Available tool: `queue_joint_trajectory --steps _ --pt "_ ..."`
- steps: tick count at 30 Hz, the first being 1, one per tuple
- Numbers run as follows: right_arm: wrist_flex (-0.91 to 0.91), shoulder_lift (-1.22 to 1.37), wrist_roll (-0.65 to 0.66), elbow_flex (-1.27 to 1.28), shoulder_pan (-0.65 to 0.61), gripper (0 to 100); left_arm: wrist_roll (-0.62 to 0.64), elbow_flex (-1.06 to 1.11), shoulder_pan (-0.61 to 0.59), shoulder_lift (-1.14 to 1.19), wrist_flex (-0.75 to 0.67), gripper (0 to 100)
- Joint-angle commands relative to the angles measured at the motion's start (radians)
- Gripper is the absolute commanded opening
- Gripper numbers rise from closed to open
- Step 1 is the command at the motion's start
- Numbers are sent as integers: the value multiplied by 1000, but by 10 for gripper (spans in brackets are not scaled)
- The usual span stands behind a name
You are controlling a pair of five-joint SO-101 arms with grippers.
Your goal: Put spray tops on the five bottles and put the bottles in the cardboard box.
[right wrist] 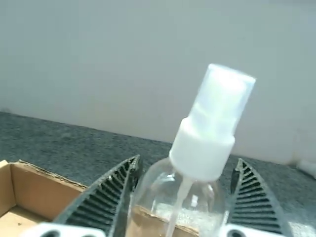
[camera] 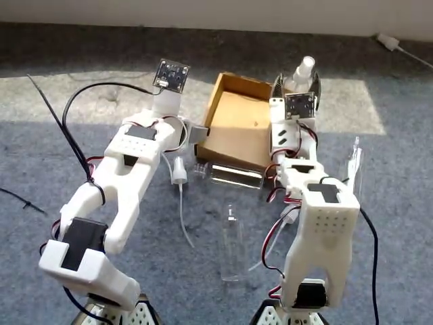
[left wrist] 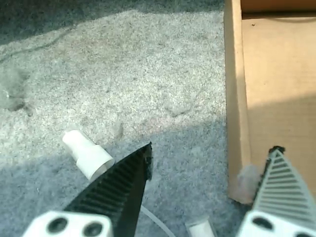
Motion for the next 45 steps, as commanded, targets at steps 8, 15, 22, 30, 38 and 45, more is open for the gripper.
queue_joint_trajectory --steps 8,15,22,30,38,45 --pt "62 -177 -5 4 13 236 -5 -50 -8 -2 -20 326" --pt "219 -329 -11 4 12 236 -5 -47 -8 -2 -20 326" --pt "414 -507 -11 2 10 236 -5 -45 -10 -2 -20 326" --pt "733 -754 -11 -44 -7 235 -5 -45 -10 -1 -20 326" --pt "1274 -1007 -11 -124 -8 235 2 -42 -99 -61 23 326" --pt "1501 -1178 -11 -68 -4 89 44 136 -107 -447 123 326"
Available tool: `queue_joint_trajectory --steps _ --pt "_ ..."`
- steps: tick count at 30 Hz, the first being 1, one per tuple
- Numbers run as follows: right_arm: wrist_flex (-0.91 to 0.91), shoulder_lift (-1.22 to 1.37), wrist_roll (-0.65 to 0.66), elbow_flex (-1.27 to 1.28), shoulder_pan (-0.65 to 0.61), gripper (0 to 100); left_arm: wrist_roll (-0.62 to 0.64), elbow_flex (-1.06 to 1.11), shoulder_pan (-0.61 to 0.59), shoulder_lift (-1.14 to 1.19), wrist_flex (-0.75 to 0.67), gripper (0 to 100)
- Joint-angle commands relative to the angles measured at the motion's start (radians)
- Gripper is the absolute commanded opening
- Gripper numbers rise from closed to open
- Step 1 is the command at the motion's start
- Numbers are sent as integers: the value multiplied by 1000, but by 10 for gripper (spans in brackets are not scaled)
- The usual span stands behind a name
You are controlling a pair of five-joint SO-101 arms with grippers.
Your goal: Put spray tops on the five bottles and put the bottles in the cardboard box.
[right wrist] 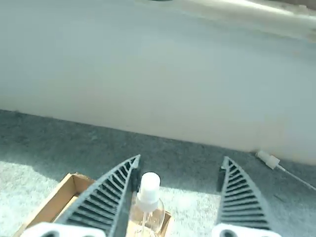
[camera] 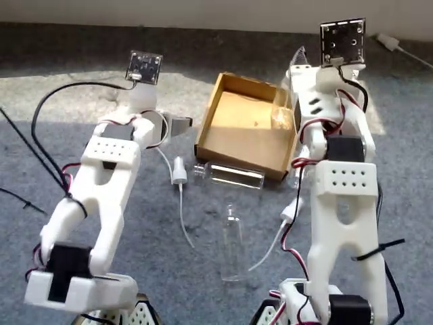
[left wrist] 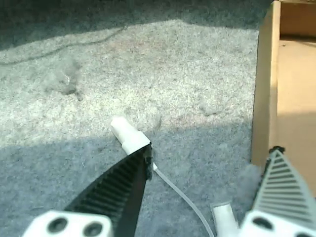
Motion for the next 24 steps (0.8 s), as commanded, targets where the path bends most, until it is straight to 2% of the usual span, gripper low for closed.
queue_joint_trajectory --steps 1,3,9,14,24 --pt "85 -124 -11 22 -2 46 12 143 -8 -340 18 326" --pt "111 -185 -11 102 -2 2 12 232 -10 -481 21 326" --pt "117 -414 -11 461 -2 6 12 499 -35 -862 34 325" --pt "117 -644 -11 743 -2 6 12 668 -85 -1142 129 325" --pt "125 -1325 -11 1271 -2 6 12 1047 -291 -1678 255 325"
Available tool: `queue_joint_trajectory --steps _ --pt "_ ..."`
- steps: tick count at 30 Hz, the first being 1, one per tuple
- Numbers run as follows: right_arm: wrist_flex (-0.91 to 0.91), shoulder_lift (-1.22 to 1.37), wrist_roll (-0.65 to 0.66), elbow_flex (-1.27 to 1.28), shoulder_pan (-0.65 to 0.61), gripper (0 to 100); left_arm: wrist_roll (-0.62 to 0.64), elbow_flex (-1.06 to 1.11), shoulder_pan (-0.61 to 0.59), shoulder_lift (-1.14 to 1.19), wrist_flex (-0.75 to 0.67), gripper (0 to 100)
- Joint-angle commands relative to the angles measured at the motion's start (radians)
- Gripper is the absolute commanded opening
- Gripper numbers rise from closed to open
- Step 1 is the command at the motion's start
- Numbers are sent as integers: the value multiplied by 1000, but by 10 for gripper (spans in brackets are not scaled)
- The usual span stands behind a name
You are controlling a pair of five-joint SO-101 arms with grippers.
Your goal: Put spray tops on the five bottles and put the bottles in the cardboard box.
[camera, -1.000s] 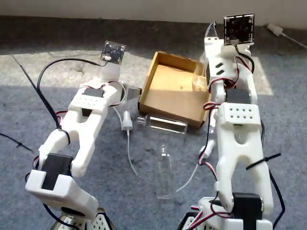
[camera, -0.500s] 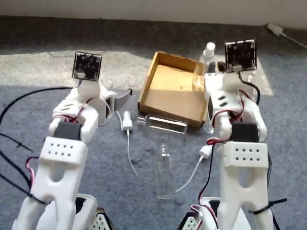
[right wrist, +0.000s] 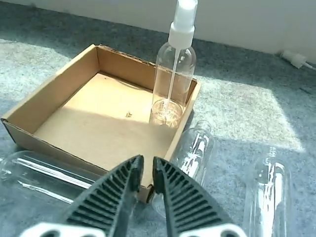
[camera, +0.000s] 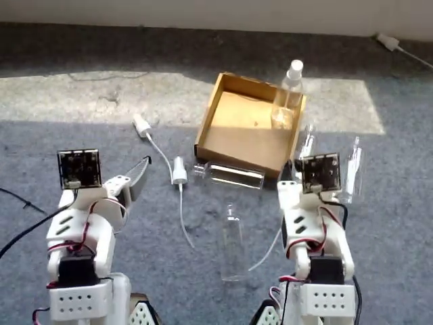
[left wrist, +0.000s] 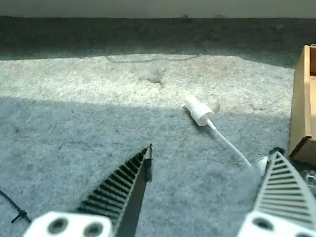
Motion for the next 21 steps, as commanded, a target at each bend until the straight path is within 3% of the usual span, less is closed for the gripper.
queue_joint_trajectory --steps 1,5,11,15,21 --pt "2 -274 -8 185 -2 6 6 185 -111 -246 74 325" --pt "15 -213 -9 369 -4 6 8 305 -228 -239 58 326" --pt "35 -159 -6 334 -2 6 8 305 -288 -205 60 327" --pt "213 -156 -6 334 -5 6 8 306 -288 -197 138 326" --pt "624 -173 -5 329 -5 6 8 306 -286 -205 354 329"
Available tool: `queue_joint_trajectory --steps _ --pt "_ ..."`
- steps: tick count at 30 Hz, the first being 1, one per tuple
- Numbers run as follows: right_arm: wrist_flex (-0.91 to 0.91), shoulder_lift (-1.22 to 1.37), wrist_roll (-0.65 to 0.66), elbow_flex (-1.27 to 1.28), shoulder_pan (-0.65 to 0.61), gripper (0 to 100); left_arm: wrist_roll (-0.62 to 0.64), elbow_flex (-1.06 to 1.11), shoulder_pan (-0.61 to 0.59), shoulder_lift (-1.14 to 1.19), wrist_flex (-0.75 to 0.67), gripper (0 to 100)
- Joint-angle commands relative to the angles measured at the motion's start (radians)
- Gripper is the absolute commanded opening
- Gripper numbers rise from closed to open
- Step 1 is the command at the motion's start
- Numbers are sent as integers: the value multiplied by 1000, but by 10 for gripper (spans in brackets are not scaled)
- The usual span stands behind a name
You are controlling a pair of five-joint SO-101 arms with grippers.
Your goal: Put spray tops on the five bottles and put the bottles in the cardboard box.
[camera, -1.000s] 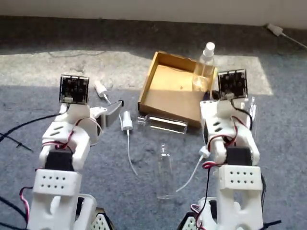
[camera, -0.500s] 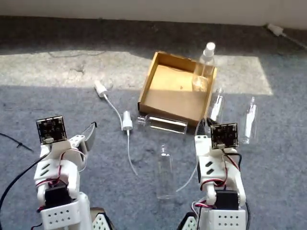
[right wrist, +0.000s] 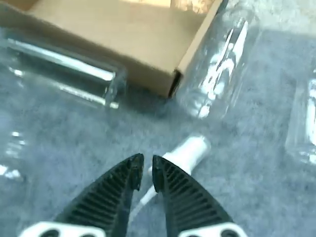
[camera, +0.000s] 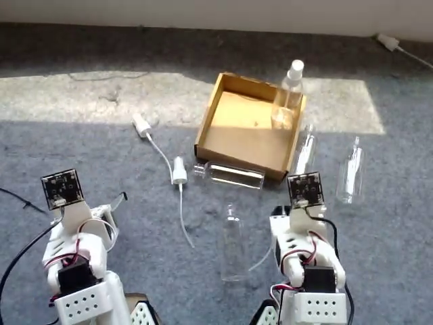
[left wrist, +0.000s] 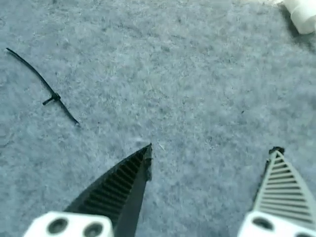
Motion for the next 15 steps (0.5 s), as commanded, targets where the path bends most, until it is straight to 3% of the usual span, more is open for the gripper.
queue_joint_trajectory --steps 1,9,15 --pt "193 -21 -5 142 -7 6 8 22 -8 -2 126 329" --pt "199 -96 -6 143 -7 6 8 21 -12 -4 298 328" --pt "199 -94 -6 143 -7 6 8 21 -13 -4 302 328"
